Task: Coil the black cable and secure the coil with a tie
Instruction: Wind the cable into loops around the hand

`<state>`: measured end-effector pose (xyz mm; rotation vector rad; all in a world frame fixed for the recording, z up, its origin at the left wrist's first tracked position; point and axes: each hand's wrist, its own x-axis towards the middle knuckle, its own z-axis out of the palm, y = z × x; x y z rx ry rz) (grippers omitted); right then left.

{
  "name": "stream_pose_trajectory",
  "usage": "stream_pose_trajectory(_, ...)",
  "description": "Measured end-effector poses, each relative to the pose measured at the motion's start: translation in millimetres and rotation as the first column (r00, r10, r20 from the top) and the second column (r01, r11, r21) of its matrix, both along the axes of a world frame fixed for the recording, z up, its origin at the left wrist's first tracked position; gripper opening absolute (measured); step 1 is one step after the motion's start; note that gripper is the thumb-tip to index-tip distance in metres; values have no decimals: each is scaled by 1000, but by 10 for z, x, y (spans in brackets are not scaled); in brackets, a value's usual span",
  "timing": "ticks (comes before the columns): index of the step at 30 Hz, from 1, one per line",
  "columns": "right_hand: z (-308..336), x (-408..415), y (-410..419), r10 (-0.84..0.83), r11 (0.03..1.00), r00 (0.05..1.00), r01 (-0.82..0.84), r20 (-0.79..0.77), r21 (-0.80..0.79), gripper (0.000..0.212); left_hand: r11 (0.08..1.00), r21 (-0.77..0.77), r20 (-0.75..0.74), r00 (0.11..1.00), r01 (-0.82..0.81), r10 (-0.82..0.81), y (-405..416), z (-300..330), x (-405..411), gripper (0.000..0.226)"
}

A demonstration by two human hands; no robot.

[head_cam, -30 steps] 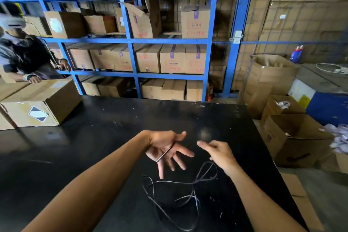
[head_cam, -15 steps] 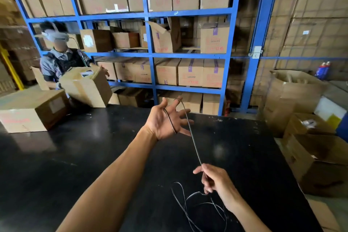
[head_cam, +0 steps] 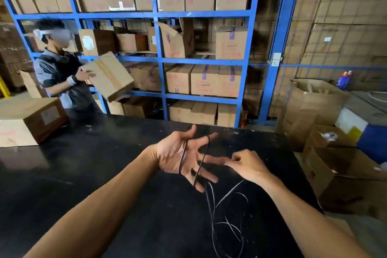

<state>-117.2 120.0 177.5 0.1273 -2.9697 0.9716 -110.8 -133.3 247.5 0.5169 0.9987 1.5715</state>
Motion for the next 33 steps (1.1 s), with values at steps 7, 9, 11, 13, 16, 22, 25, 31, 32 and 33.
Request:
stream_pose_trajectory(7, 625, -148, 90, 107, 994, 980, -99, -167, 55, 51, 877, -466, -109, 991, -116, 73, 91, -391, 54, 70)
stream_pose_trajectory(9, 602, -63, 39, 117, 993, 977, -120, -179, -8, 44, 847, -452, -156, 960, -279, 233, 74, -443, -28, 71)
stream_pose_trajectory(11, 508, 35, -3, 135, 982, 975, -156, -177, -107, 33, 776, -415, -199, 880, -474, 431, 48, -461, -132, 70)
stream_pose_trajectory(13, 354, 126, -19, 159, 936, 977, -196, -144, -293, 24, 726, -307, -177, 786, -615, 592, 11, -420, -231, 71)
stream_pose_trajectory(16, 22, 284, -94, 169, 773, 985, -154, -35, -616, 23, 673, -109, 6, 676, -732, 737, -33, -271, -341, 66)
stream_pose_trajectory(22, -547, 534, -323, 266, 633, 956, -75, 126, -771, 27, 685, 257, 199, 731, -682, 653, -15, 70, -380, 63)
stream_pose_trajectory(25, -576, 534, -330, 292, 717, 932, -65, 215, -694, 30, 768, 371, 156, 850, -522, 503, 8, 110, -310, 62)
stream_pose_trajectory(31, -178, 170, -164, 49, 959, 989, -8, 139, -285, 50, 964, 239, 28, 994, -114, 110, 56, 93, 22, 65)
stream_pose_trajectory(32, -54, 79, -110, 53, 970, 991, -22, 123, -241, 43, 986, 163, 7, 999, -43, 42, 82, 45, 85, 67)
stream_pose_trajectory(33, 91, 1, -57, 77, 973, 990, -48, 118, -226, 36, 997, 70, -16, 1000, 18, -17, 109, -20, 135, 68)
